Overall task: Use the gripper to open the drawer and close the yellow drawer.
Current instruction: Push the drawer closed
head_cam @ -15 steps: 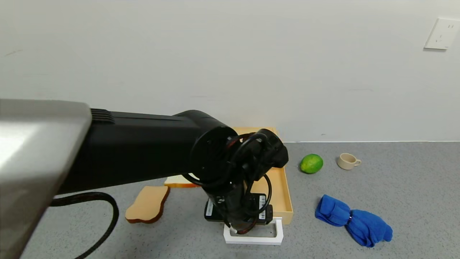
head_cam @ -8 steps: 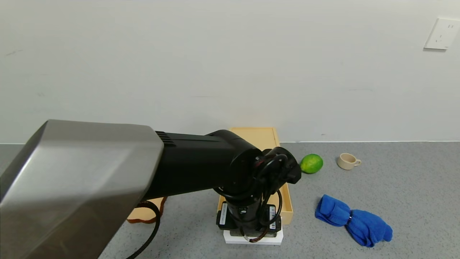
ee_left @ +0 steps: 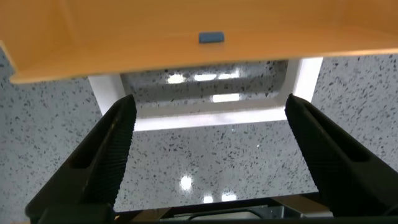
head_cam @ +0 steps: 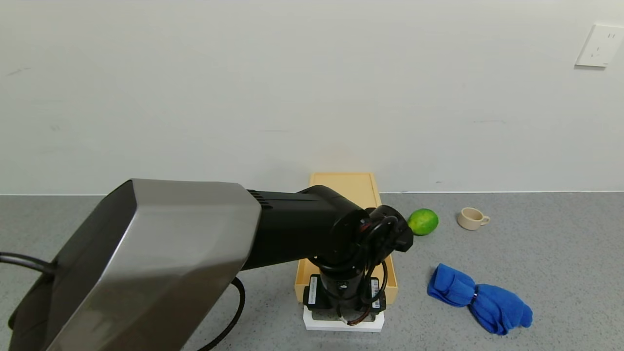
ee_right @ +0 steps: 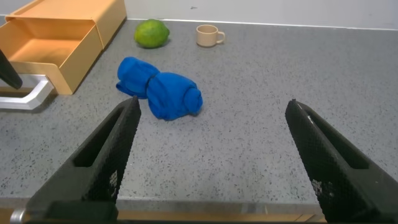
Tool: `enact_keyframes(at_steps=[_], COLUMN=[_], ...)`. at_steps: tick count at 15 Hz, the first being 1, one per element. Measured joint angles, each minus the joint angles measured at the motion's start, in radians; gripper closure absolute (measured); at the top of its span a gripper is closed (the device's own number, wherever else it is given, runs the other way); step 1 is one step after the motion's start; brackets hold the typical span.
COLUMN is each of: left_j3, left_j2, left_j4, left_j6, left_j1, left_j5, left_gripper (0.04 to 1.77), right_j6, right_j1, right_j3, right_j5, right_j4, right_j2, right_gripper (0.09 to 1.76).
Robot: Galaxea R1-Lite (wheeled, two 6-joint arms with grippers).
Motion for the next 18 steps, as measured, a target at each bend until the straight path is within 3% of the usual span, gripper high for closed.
enact_keyframes(at_steps=[9, 18], left_j3=[-0.095, -0.112], left_j2=[0.051, 0.064], left_j4=[0.005, -0.043], left_j6=[0.006, 0.034], left_j1=[0.026, 0.048], left_j5=[0.033, 0.034], left_gripper=[0.09, 0.09], right_j6=[0.000, 0.000], right_j1=[0.000, 0.000], right_j3=[0.000, 0.000], right_j5=[0.000, 0.000], right_j4=[-0.001, 0.000], right_j2=[0.000, 0.000], right_gripper=[0.14, 0.14])
